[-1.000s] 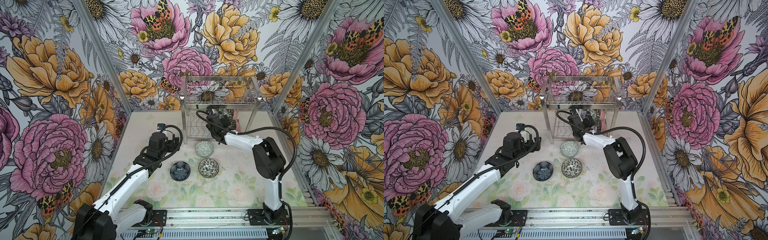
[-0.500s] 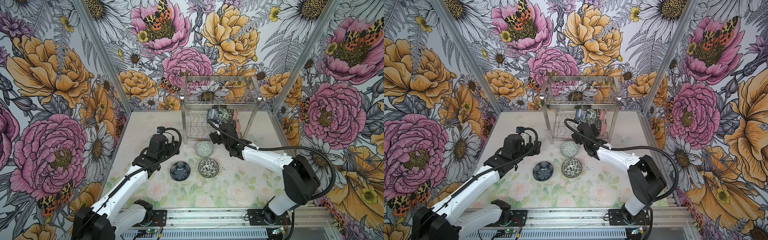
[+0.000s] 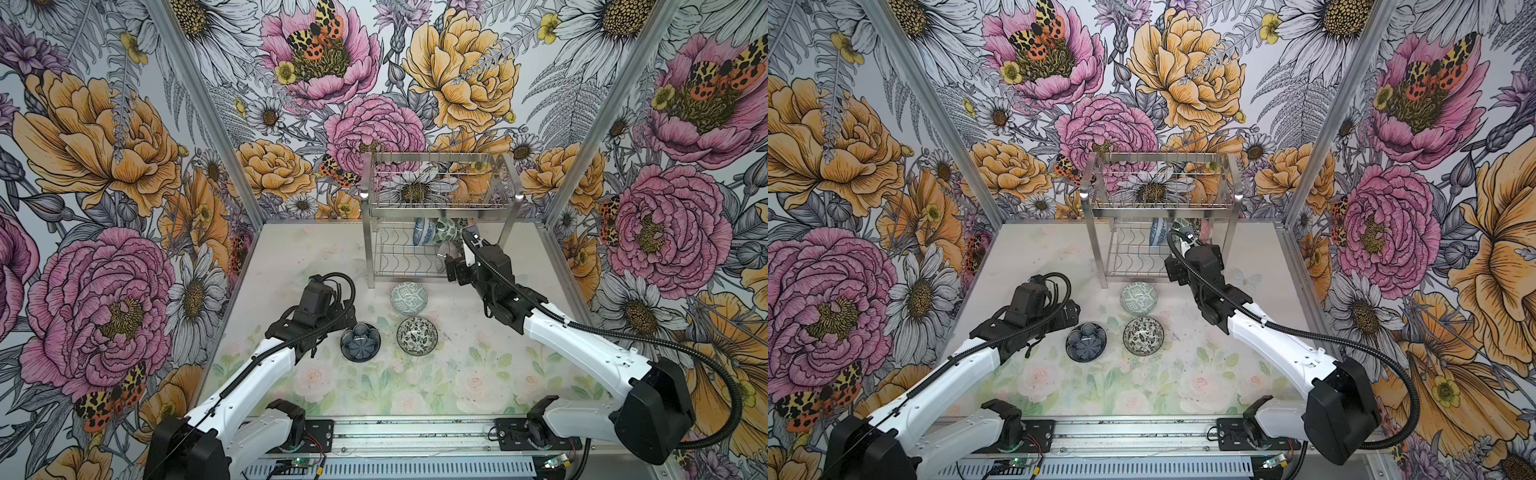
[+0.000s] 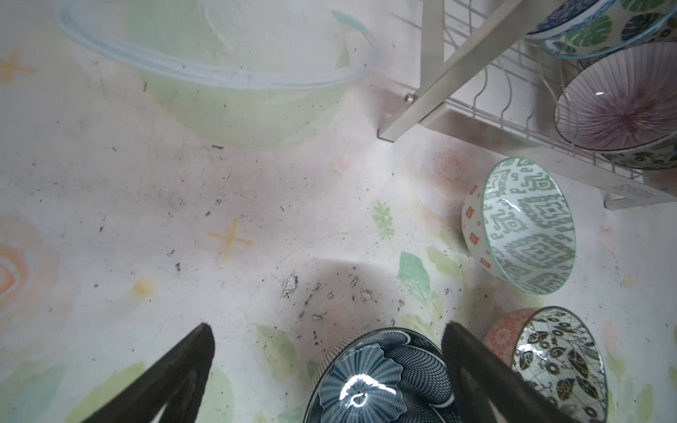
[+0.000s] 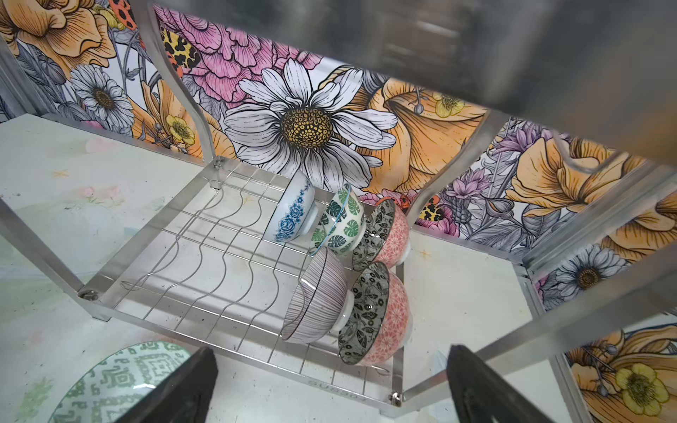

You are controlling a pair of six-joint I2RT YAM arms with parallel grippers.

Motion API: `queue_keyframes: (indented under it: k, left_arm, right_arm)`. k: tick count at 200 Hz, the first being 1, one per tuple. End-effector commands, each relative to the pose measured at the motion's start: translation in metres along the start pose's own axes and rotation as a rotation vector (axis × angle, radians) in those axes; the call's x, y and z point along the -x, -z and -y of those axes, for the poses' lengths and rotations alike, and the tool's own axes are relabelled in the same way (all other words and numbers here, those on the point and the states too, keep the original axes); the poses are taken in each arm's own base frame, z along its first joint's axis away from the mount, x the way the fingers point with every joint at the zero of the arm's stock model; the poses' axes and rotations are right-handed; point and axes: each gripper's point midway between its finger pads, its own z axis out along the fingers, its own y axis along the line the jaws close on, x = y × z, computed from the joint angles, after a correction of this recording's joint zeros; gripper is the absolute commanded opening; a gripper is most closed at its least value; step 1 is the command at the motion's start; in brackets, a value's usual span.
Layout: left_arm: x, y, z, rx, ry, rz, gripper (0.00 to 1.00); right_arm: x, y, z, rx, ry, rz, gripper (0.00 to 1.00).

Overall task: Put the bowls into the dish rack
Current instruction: 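Lower the left gripper onto the navy patterned bowl rim and close it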

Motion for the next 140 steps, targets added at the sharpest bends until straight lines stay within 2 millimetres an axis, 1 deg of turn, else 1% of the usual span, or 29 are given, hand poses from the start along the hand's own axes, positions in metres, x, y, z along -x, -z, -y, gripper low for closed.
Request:
queue_keyframes:
  k: [1, 52, 89, 106, 127, 140]
  left_arm:
    - [-0.016, 0.003, -0.011, 0.010, 0.096, -0.043, 0.99]
    - [-0.047, -0.004, -0.012, -0.018, 0.140, -0.133, 0.98]
    - [-0.060, -0.007, -0.009, -0.007, 0.120, -0.158, 0.96]
    - [-0.066, -0.011, -0.008, 0.003, 0.111, -0.174, 0.92]
    - [-0.072, -0.017, -0.005, 0.004, 0.100, -0.196, 0.82]
    - [-0.075, -0.021, -0.004, 0.007, 0.094, -0.205, 0.75]
  right_arm:
    - [-0.010, 0.000, 0.003, -0.006, -0.011, -0.028, 1.00]
    - [-0.017, -0.005, 0.004, -0.009, -0.018, -0.047, 1.00]
    - [-0.021, -0.009, 0.003, -0.008, -0.020, -0.060, 1.00]
    - [-0.023, -0.010, 0.003, -0.008, -0.022, -0.065, 1.00]
    - [-0.024, -0.011, 0.002, -0.006, -0.024, -0.069, 1.00]
    - [-0.024, -0.012, 0.002, -0.006, -0.024, -0.070, 1.00]
